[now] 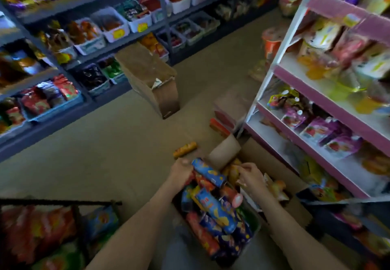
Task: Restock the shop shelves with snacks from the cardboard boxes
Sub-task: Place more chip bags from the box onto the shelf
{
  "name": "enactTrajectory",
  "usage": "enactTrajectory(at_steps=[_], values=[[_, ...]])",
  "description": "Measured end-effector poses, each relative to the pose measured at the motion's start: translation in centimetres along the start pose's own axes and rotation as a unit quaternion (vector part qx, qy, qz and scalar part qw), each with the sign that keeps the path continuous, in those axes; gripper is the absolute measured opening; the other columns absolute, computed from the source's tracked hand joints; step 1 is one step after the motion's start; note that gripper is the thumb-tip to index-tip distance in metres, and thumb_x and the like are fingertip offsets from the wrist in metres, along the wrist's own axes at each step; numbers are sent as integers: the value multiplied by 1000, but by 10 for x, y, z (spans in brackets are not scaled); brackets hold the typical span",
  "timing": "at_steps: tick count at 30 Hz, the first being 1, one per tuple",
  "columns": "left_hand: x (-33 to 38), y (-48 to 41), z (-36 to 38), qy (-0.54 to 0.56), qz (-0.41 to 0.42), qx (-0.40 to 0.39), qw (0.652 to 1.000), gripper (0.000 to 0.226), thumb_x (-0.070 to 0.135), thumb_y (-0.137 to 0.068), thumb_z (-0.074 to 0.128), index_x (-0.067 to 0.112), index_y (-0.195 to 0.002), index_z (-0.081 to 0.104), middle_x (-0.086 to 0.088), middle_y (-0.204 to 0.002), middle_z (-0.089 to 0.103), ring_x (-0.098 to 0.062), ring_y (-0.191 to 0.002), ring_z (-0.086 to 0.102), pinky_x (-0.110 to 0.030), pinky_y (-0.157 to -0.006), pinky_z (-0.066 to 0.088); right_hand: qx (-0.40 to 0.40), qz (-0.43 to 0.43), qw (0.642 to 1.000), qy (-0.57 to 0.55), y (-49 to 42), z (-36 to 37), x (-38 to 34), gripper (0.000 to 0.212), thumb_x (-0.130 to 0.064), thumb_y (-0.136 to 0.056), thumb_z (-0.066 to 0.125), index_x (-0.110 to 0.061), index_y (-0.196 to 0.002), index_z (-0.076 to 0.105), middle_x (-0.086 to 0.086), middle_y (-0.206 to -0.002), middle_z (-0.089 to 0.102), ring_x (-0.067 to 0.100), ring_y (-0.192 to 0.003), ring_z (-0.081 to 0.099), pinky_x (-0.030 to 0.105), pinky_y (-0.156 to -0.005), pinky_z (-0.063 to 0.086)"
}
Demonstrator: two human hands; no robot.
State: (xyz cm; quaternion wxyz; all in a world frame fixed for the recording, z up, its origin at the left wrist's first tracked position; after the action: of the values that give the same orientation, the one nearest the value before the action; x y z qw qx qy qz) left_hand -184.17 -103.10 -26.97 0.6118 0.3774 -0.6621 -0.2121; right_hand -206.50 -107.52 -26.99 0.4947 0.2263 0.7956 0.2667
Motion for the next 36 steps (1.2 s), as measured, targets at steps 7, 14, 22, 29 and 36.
enactTrajectory(at_steps=[7, 14, 22, 29, 36], values=[[36, -91, -64, -174, -7, 72, 982, 36, 21, -93, 56, 14, -129, 54, -15, -112, 65, -30, -104, 63, -31, -80, 48, -4, 29, 999, 46, -46, 59, -36, 36, -30, -93, 61, -11, -122, 52, 2, -107, 56, 19, -97, 55, 38, -89, 49], [15, -208, -104, -162, -4, 87, 983, 31, 9, -86, 64, 13, -115, 52, -15, -99, 62, -26, -80, 60, -40, -81, 51, -51, 11, 996, 71, -131, 133, -59, 38, -24, -96, 55, -11, -131, 47, 5, -117, 53, 17, -97, 51, 26, -66, 48], [-30, -399, -116, -305, 5, 56, 951, 57, 23, -86, 61, 23, -139, 42, -15, -121, 54, -32, -107, 59, -30, -87, 48, -51, 51, 992, 104, -281, 253, -31, 50, -29, -94, 61, -13, -138, 44, 5, -127, 53, 19, -112, 52, 31, -91, 44], [-103, -548, -103, -330, 17, 25, 944, 58, 31, -89, 57, 29, -143, 36, -12, -132, 44, -32, -115, 52, -41, -95, 48, -67, 29, 989, 130, -392, 345, 1, 49, -17, -93, 61, -15, -139, 43, 0, -125, 49, 15, -115, 49, 34, -101, 43], [-221, -670, -57, -473, 28, -27, 880, 77, 45, -91, 58, 32, -153, 14, -17, -155, 23, -34, -141, 27, -44, -113, 29, -35, -25, 888, 458, -506, 359, 73, 79, -59, -89, 52, -23, -151, 19, 4, -154, 28, 26, -142, 21, 50, -117, 11]])
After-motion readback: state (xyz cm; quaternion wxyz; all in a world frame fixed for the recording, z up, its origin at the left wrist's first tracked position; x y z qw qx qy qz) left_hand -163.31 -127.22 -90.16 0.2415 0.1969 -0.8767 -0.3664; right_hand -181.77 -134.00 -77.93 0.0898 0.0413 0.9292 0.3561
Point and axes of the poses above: each hand's wrist, its own y-axis away from the middle knuckle, its own z-axis out of the palm, x = y × z, the point moved 3 cm from there along -y, towards the middle knuckle
